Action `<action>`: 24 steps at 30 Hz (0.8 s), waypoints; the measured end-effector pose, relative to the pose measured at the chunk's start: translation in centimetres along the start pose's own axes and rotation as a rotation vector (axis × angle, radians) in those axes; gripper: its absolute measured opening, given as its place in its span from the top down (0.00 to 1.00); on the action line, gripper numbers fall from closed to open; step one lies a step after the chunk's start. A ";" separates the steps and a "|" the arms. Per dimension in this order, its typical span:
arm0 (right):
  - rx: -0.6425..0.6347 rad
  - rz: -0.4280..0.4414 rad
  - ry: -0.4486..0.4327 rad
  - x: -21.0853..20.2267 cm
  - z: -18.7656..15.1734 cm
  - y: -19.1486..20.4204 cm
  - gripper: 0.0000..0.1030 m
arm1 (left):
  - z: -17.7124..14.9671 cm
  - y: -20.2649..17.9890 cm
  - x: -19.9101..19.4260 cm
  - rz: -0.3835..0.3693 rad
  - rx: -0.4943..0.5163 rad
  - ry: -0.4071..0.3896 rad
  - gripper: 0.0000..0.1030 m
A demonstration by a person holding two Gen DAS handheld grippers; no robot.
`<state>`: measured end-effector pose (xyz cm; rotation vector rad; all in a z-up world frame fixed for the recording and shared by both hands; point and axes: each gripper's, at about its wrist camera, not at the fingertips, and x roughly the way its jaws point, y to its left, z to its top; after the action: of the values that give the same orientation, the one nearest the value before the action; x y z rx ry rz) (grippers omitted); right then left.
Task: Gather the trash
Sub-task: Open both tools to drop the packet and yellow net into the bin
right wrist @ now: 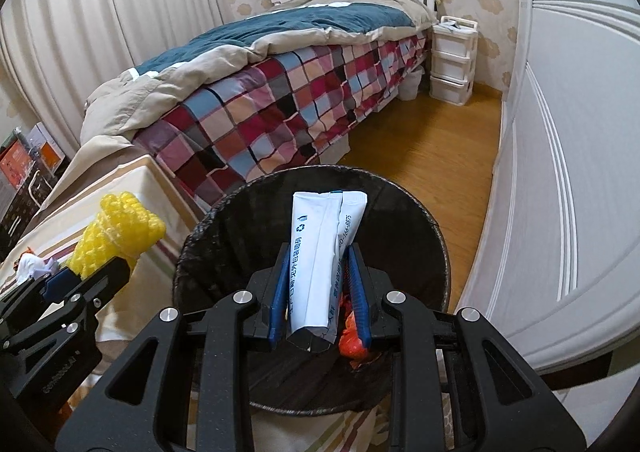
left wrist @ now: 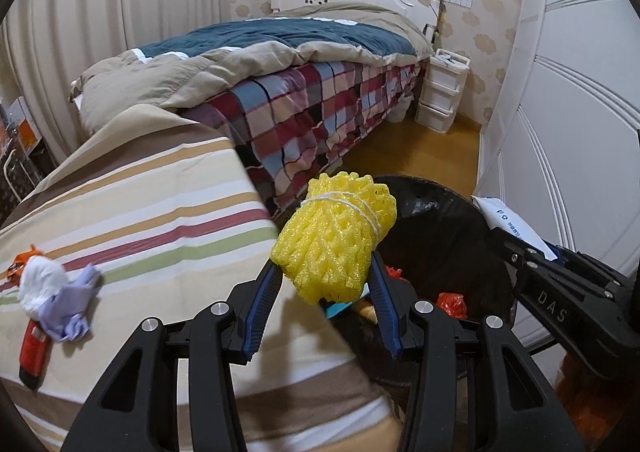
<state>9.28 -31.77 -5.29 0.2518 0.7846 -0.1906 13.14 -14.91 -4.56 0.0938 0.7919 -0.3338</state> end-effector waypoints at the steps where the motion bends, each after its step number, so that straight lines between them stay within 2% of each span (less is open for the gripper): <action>1: 0.003 -0.001 0.002 0.3 0.1 -0.2 0.74 | 0.2 -0.3 0.3 0.000 0.007 0.004 0.55; 8: 0.014 -0.004 0.010 1.5 0.7 -0.7 0.74 | 1.0 -1.5 1.6 0.014 0.031 0.012 0.54; 13: 0.023 -0.013 0.005 2.0 0.8 -1.0 0.72 | 1.0 -1.8 1.8 0.016 0.043 0.020 0.49; 15: 0.029 -0.017 0.002 2.1 0.9 -1.2 0.64 | 1.1 -1.9 1.8 0.018 0.043 0.017 0.35; 17: 0.036 -0.021 -0.001 2.1 0.9 -1.3 0.59 | 1.2 -1.9 1.5 0.022 0.036 0.005 0.28; 24: 0.050 -0.043 -0.019 1.2 0.8 -1.7 0.48 | 1.0 -1.7 1.1 0.037 0.034 -0.006 0.23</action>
<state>10.20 -33.73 -5.90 0.2795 0.7671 -0.2533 13.97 -17.03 -4.55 0.1396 0.7780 -0.3121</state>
